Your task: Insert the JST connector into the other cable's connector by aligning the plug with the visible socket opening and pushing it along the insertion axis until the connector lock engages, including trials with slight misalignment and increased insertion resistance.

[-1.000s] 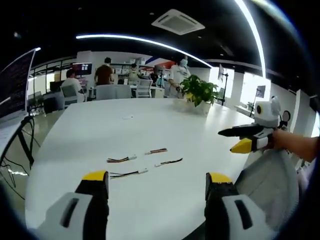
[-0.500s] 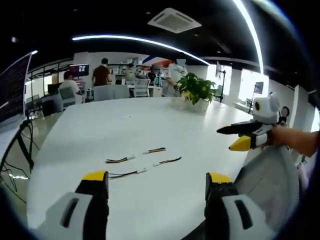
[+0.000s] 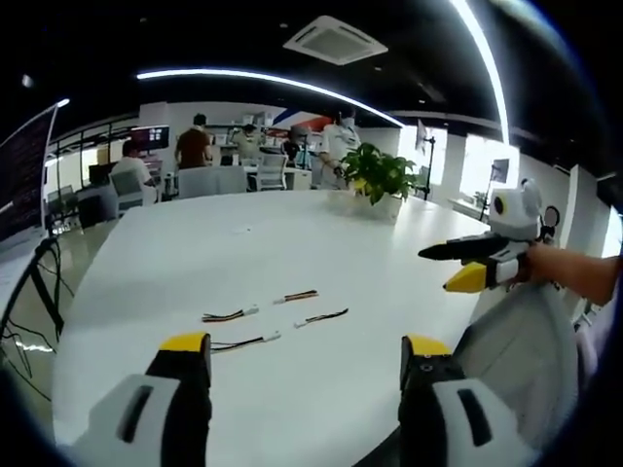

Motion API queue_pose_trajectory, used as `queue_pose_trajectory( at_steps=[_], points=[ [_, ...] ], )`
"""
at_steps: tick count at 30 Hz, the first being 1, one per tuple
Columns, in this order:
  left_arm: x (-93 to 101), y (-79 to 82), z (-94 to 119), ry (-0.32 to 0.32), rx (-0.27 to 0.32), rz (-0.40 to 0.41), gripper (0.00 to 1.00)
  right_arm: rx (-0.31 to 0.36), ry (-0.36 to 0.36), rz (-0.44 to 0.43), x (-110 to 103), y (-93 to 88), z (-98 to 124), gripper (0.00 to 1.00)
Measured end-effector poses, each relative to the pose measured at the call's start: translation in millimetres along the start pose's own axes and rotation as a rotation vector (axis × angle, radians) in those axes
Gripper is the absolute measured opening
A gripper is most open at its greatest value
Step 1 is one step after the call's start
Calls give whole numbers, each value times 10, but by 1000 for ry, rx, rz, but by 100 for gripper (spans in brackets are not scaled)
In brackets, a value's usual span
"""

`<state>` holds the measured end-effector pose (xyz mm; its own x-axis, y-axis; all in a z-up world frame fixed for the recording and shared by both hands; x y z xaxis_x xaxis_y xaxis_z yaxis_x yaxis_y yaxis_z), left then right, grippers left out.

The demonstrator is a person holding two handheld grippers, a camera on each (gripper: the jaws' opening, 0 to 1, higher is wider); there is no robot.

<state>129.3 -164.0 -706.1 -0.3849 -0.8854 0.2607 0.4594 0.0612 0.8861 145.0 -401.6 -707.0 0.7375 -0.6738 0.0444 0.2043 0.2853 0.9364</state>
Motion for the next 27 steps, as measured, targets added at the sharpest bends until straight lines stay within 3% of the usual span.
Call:
queue_pose_trajectory(
  at_steps=[9, 27],
  points=[
    [-87, 195, 61, 5, 33, -20, 78, 47, 28, 44, 21, 210, -38, 72],
    [-196, 433, 53, -24, 53, -83, 78, 57, 94, 134, 91, 464, -172, 70]
  ],
)
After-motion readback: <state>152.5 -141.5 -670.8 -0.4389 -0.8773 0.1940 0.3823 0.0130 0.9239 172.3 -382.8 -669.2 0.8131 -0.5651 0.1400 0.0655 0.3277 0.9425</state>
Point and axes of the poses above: the point that each gripper's makers call its tool centre point, and the gripper's own axes: z roughly backward along the fingers, x roughly to its right, y roughly out of its top, the point moved 5 cm from there along z, roughly backward along the fingers, and after that the axes turned 12 degrees about z, right-handed, at the moved point
